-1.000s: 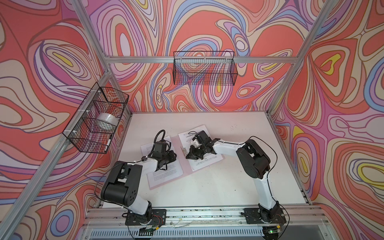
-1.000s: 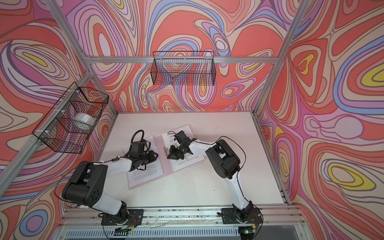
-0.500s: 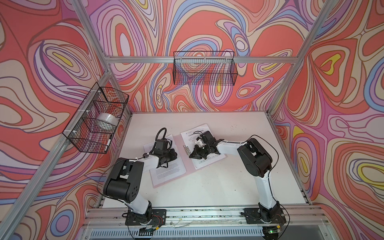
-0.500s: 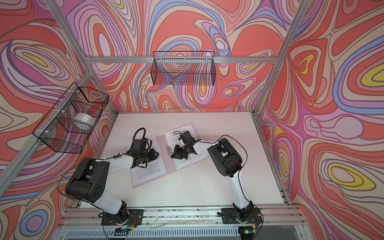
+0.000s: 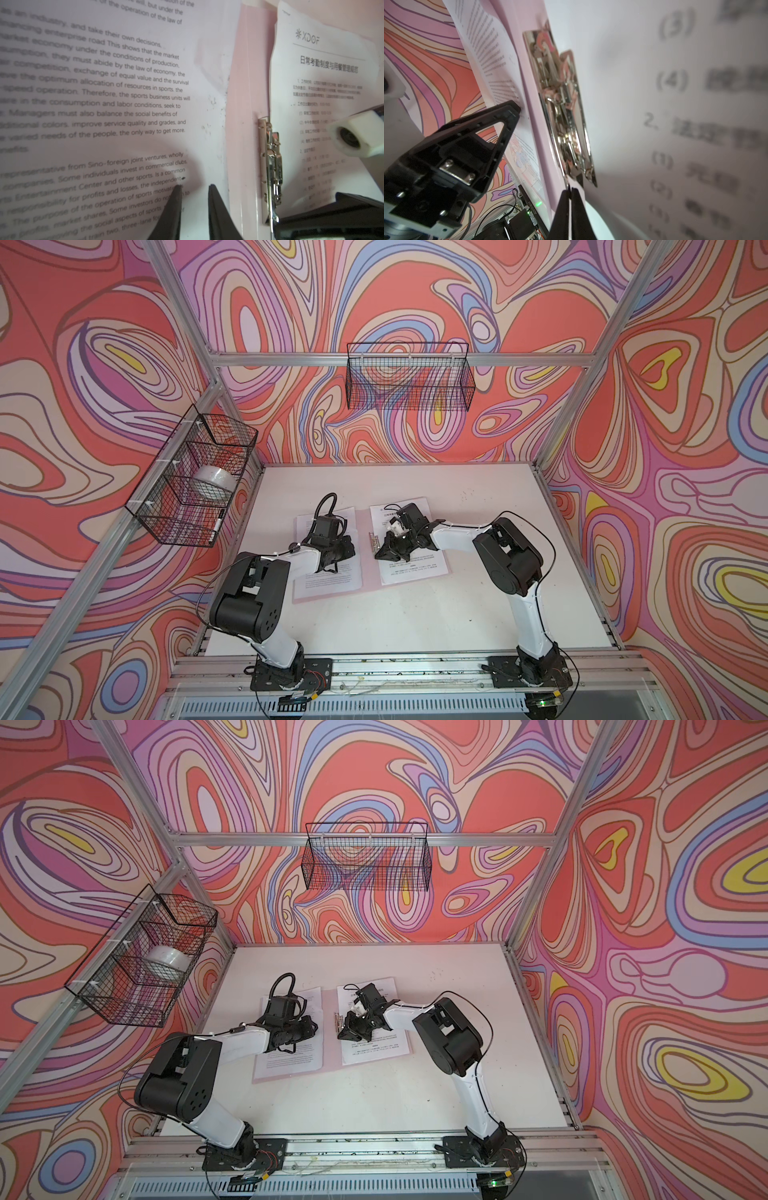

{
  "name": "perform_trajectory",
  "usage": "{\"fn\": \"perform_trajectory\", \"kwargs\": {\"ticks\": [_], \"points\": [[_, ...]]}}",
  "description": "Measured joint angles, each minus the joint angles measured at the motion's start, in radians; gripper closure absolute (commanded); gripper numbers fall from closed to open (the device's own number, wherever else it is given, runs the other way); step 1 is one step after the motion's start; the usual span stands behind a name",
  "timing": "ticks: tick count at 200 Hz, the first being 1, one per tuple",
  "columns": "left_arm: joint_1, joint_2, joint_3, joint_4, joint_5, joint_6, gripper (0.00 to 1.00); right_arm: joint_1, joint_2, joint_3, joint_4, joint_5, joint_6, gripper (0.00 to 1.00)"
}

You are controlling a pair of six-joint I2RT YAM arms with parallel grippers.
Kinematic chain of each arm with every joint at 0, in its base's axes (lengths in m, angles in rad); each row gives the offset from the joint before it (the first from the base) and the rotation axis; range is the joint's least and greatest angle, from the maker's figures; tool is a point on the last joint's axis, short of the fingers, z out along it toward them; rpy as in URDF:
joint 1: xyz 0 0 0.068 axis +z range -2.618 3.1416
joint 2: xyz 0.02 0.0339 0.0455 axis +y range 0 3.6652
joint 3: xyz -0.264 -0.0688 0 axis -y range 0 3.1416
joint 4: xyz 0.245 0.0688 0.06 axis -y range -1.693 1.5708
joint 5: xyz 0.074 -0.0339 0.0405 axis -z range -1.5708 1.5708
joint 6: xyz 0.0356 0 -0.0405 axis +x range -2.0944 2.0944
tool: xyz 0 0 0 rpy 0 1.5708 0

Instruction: Put the files into the folder

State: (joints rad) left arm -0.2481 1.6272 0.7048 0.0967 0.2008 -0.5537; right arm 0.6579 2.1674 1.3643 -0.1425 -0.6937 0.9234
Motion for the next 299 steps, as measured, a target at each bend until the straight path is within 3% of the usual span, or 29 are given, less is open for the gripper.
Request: {"fn": "perform_trajectory", "kwargs": {"ticks": [91, 138, 183, 206, 235, 299], "points": [[0.000, 0.000, 0.000, 0.000, 0.000, 0.001, 0.77, 0.006, 0.000, 0.000, -0.002, -0.014, 0.043, 1.00], [-0.001, 0.000, 0.008, -0.013, 0.024, 0.004, 0.72, 0.003, -0.006, 0.032, -0.061, 0.003, 0.010, 0.61], [-0.002, -0.002, 0.143, -0.167, 0.069, 0.035, 0.55, -0.092, -0.093, 0.039, -0.142, 0.034, -0.056, 0.46], [0.011, -0.031, 0.233, -0.197, 0.065, 0.058, 0.49, -0.204, -0.167, 0.039, -0.168, 0.059, -0.106, 0.45], [0.074, -0.121, 0.225, -0.210, 0.033, 0.061, 0.45, -0.311, -0.204, 0.038, -0.213, 0.107, -0.185, 0.46], [0.259, -0.275, 0.072, -0.209, -0.020, 0.021, 0.46, -0.308, -0.187, -0.039, -0.270, 0.179, -0.303, 0.48]]}}
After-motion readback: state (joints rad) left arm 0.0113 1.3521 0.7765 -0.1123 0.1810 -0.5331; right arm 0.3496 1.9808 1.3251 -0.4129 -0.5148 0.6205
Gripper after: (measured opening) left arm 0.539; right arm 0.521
